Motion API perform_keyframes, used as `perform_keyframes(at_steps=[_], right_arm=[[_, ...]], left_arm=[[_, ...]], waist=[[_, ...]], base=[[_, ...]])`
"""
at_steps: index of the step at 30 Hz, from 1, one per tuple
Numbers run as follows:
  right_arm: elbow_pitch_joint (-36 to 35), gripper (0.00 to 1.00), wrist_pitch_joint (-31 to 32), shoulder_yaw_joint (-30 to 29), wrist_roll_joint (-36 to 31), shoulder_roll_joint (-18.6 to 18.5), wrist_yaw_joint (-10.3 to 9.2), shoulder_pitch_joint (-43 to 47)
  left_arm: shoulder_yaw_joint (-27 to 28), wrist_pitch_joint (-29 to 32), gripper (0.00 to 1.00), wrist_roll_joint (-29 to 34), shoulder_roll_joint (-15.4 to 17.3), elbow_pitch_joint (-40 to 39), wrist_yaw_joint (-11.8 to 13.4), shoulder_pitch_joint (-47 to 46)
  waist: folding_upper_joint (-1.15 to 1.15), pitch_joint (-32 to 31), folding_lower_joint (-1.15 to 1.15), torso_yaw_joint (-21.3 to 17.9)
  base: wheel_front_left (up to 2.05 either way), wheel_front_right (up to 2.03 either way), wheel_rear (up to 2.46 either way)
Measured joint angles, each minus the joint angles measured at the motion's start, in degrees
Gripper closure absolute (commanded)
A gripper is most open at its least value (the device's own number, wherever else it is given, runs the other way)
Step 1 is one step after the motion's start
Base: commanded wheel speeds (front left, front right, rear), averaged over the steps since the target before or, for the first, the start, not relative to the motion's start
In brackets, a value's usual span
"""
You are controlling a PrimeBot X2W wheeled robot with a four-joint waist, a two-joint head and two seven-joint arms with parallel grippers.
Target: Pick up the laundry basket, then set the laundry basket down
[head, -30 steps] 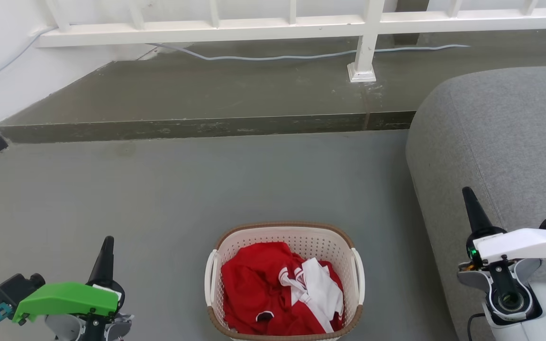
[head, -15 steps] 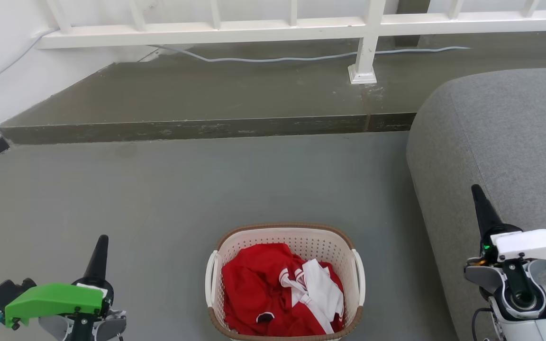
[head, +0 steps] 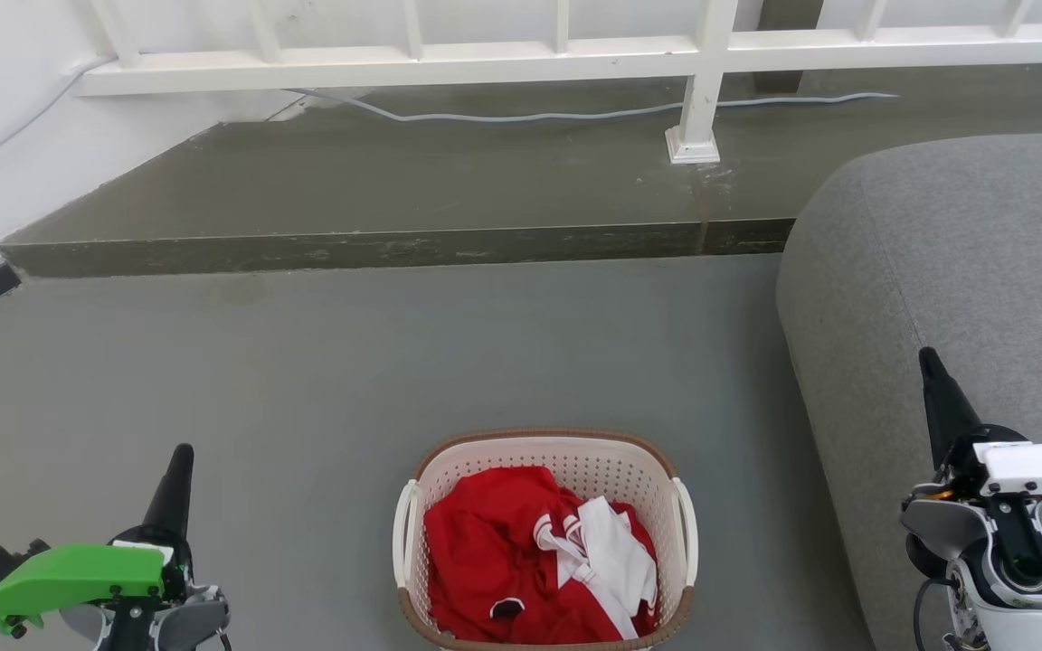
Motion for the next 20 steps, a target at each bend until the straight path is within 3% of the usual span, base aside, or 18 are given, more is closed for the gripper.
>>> perform_keyframes(at_steps=[11, 20], right_arm=[[-0.36, 1.00, 1.78, -2.37, 6.66, 0.69, 0.53, 0.00], [-0.38, 1.00, 1.78, -2.45, 6.73, 0.79, 0.59, 0.00]], left_arm=[[1.71, 1.96, 1.00, -6.53, -0.35, -0.12, -0.24, -0.19], [1.81, 1.96, 1.00, -6.58, -0.42, -0.15, -0.25, -0.20]], waist=[[0.00, -0.19, 0.00, 0.08], [0.00, -0.19, 0.00, 0.08]], base=[[0.00, 0.00, 0.00], [0.00, 0.00, 0.00]])
